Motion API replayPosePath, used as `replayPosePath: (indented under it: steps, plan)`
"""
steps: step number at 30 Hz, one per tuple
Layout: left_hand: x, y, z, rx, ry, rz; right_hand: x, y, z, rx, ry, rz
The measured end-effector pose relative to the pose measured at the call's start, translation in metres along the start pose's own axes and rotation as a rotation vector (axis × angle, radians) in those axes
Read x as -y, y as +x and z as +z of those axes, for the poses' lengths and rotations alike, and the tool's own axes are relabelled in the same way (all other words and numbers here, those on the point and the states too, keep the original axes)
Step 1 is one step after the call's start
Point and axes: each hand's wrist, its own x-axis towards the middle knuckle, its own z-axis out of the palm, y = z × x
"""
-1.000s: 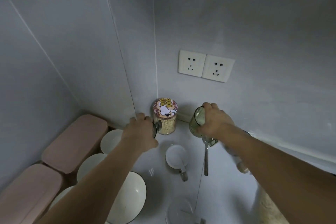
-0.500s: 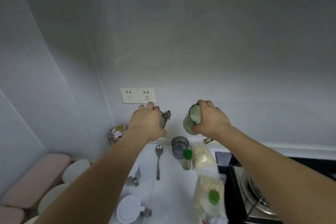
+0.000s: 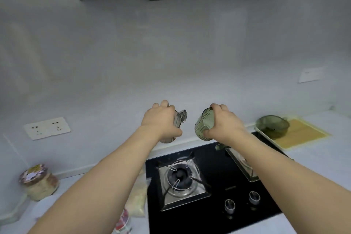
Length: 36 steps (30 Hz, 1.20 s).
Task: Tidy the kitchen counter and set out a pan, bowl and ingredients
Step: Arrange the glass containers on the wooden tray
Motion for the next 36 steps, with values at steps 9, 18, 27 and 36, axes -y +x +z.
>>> replayPosePath:
  steps: [9, 18, 27, 36]
  plan:
    - [-0.129, 0.055, 0.006, 0.01, -0.013, 0.163, -0.127, -0.015, -0.043, -0.041, -0.02, 0.176]
    - [-0.223, 0.148, 0.044, 0.014, -0.066, 0.218, -0.239, 0.037, -0.055, -0.04, -0.021, 0.288]
    - [-0.296, 0.242, 0.079, 0.07, -0.099, 0.209, -0.339, 0.101, -0.066, -0.026, -0.012, 0.346]
    - [-0.39, 0.289, 0.079, 0.074, -0.085, 0.253, -0.431, 0.118, -0.093, -0.052, 0.066, 0.425]
